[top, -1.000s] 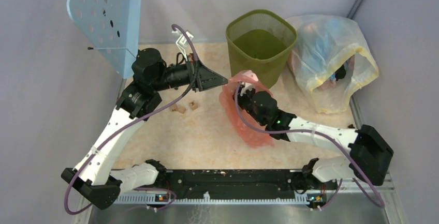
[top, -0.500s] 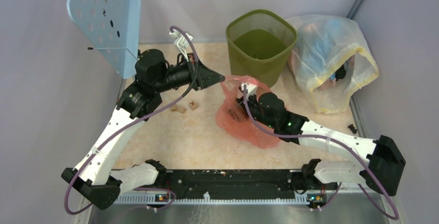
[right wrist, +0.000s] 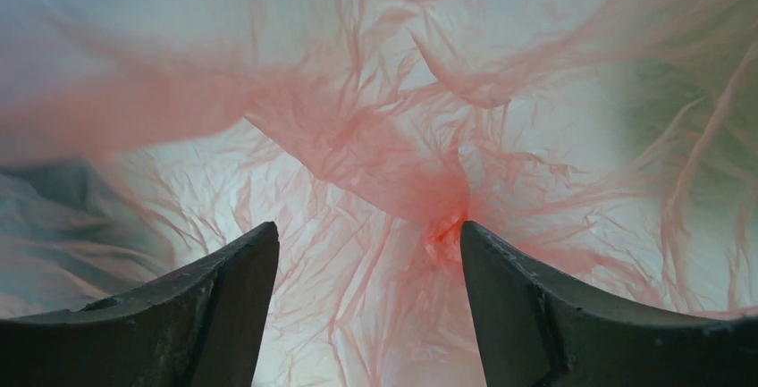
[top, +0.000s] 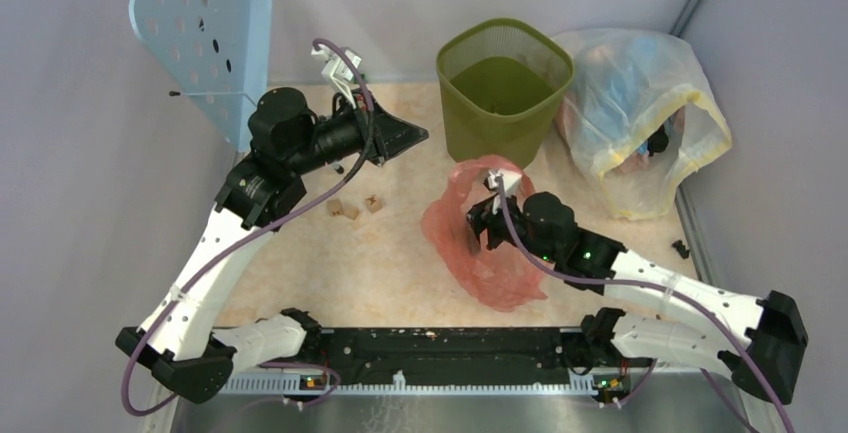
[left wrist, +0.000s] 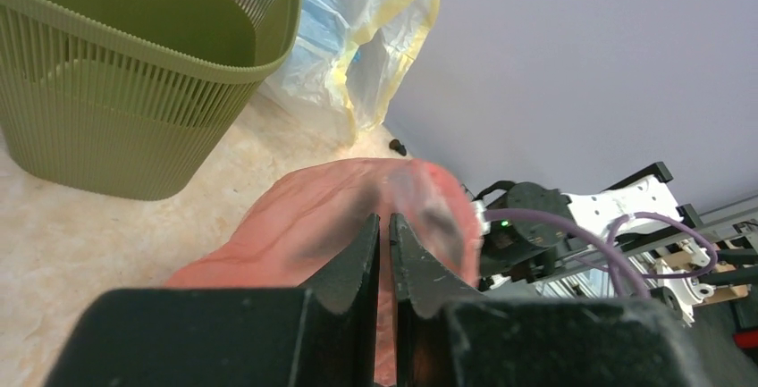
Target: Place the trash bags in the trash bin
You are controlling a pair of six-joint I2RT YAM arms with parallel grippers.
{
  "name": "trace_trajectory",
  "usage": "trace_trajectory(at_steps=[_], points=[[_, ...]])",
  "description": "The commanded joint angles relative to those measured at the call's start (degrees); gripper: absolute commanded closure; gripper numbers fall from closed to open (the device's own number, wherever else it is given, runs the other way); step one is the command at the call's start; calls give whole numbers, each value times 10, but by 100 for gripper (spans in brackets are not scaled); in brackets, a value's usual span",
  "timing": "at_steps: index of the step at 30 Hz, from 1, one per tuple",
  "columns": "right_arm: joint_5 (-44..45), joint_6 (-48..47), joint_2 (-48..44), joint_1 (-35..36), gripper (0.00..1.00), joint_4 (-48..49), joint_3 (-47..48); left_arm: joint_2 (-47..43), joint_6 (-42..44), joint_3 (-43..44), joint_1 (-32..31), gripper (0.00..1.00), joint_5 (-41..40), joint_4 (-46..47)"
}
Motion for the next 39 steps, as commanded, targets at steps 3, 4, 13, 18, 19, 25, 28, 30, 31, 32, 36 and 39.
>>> trace_trajectory(at_steps=[3, 4, 13, 18, 19, 25, 28, 30, 31, 32, 36, 39], points=[[23, -7, -57, 3, 26, -47, 30, -7, 10, 9, 0, 86, 0, 10], [27, -6, -54, 2, 28, -48, 30, -8, 5, 2, 0, 82, 11, 18], [56, 76, 33, 2, 36, 14, 67, -64, -7, -132, -5, 8, 106, 73], [72, 107, 120, 2, 36, -4, 138, -114, 28, -175, -21, 1, 78, 76], [74, 109, 134, 2, 36, -5, 151, -123, 35, -178, -22, 1, 72, 75], [65, 115, 173, 2, 36, -5, 178, -135, 74, -180, -24, 1, 32, 70], [66, 117, 177, 2, 36, -5, 180, -122, 90, -173, -25, 10, 1, 68], [66, 118, 178, 2, 37, -16, 181, -108, 95, -166, -25, 16, -9, 76], [67, 117, 179, 2, 37, -21, 181, -98, 97, -162, -25, 19, -11, 79], [68, 117, 178, 2, 37, -23, 181, -88, 97, -156, -27, 21, -12, 83], [71, 117, 175, 2, 37, -28, 179, -63, 97, -149, -37, 26, -13, 107], [71, 113, 174, 2, 38, -30, 177, -48, 100, -146, -45, 33, -23, 118]])
